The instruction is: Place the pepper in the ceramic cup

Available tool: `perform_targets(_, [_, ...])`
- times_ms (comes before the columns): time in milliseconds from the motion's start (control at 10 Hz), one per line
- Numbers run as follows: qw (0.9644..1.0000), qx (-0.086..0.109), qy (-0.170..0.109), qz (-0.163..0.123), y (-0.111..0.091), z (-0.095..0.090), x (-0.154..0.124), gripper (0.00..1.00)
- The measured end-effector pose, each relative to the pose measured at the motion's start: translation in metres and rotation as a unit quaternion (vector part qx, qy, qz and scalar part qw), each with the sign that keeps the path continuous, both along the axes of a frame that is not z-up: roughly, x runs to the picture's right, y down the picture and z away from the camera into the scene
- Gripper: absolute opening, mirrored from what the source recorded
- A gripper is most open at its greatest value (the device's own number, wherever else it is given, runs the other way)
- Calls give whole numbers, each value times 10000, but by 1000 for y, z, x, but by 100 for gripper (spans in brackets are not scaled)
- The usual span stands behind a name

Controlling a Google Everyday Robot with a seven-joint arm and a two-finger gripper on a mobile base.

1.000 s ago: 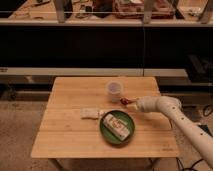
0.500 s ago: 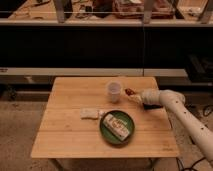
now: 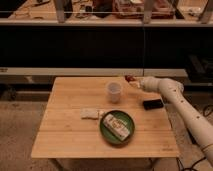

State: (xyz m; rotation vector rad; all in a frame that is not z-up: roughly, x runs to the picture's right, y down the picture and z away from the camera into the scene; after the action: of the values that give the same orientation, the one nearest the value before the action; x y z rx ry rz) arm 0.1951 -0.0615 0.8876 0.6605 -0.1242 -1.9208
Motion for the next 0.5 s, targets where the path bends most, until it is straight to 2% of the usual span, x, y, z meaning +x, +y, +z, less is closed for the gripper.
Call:
perform_targets(100, [9999,71,-130,77,-12,-7,-8,30])
perform_targets(300, [9988,121,-469,119,-24,-22,-31,30])
perform_targets(500, [9965,98,-824,-69,-22,-42,-59,30])
